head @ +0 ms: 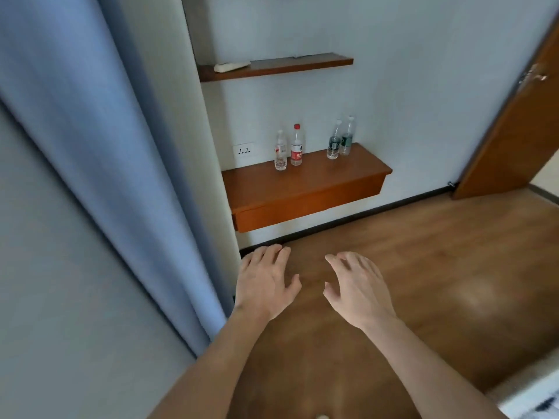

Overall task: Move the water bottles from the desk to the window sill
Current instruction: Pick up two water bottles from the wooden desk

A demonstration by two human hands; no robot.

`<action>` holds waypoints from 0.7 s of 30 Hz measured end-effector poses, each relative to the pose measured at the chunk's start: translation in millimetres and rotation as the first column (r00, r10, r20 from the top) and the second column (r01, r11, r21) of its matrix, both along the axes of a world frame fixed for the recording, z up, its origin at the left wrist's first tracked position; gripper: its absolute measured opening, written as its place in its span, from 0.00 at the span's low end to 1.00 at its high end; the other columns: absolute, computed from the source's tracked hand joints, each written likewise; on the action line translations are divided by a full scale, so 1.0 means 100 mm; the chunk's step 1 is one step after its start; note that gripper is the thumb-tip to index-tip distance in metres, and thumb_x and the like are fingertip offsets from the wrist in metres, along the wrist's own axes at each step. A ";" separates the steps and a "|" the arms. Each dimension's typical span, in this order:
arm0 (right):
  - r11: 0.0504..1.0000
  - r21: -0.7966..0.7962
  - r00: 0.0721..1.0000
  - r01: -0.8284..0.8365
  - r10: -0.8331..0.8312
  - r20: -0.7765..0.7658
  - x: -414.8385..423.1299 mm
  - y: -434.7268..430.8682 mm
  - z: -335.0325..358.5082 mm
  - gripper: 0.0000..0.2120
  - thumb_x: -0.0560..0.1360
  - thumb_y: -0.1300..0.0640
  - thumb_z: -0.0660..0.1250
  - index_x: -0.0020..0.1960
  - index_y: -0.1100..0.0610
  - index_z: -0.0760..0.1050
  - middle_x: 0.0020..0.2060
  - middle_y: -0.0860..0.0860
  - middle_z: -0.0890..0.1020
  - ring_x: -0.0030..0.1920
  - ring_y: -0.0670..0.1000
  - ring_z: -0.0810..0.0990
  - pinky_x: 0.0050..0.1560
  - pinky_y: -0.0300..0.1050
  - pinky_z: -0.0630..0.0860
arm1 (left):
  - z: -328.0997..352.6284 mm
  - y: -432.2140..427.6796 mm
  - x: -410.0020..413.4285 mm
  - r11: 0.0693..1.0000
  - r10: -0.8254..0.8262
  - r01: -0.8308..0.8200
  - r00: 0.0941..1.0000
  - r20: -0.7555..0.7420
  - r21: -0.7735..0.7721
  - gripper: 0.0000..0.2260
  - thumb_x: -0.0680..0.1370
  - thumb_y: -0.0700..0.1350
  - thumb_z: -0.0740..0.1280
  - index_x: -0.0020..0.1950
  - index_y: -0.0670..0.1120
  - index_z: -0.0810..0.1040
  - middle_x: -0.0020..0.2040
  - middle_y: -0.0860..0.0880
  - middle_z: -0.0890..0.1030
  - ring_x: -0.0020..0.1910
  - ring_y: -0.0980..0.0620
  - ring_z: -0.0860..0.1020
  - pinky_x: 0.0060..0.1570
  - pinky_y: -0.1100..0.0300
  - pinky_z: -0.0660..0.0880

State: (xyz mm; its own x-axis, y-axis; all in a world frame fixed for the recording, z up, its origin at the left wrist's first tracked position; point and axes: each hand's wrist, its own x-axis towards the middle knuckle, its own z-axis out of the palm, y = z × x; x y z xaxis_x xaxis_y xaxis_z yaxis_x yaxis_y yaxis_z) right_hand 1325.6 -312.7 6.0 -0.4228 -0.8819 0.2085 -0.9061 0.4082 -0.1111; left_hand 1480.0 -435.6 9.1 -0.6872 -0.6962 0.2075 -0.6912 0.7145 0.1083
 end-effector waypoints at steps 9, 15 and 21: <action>0.992 0.018 0.990 0.127 -0.128 0.054 -1.12 -0.75 -0.24 0.27 0.76 0.41 0.66 0.72 0.45 0.67 0.70 0.48 0.74 0.72 0.50 0.69 0.73 0.50 0.64 | -0.14 -0.87 -1.24 0.996 -0.082 0.082 0.996 -0.021 0.023 0.26 0.78 0.64 0.57 0.74 0.56 0.64 0.74 0.54 0.68 0.73 0.52 0.65 0.74 0.50 0.61; 0.989 0.007 0.984 0.146 -0.146 0.104 -2.22 -1.46 -0.21 0.29 0.76 0.38 0.64 0.74 0.43 0.64 0.73 0.46 0.70 0.74 0.49 0.66 0.75 0.50 0.60 | -0.08 -1.59 -2.32 0.996 -0.085 0.086 0.996 -0.031 0.024 0.25 0.78 0.63 0.59 0.73 0.56 0.66 0.73 0.54 0.69 0.73 0.52 0.66 0.74 0.50 0.61; 0.993 -0.004 0.985 0.115 -0.114 0.126 -3.13 -2.03 -0.14 0.28 0.77 0.39 0.63 0.75 0.44 0.63 0.74 0.46 0.70 0.75 0.50 0.65 0.76 0.51 0.62 | -0.05 -2.12 -3.15 0.998 -0.052 0.053 0.998 -0.043 0.025 0.26 0.78 0.63 0.60 0.73 0.55 0.67 0.73 0.54 0.70 0.72 0.53 0.66 0.72 0.52 0.61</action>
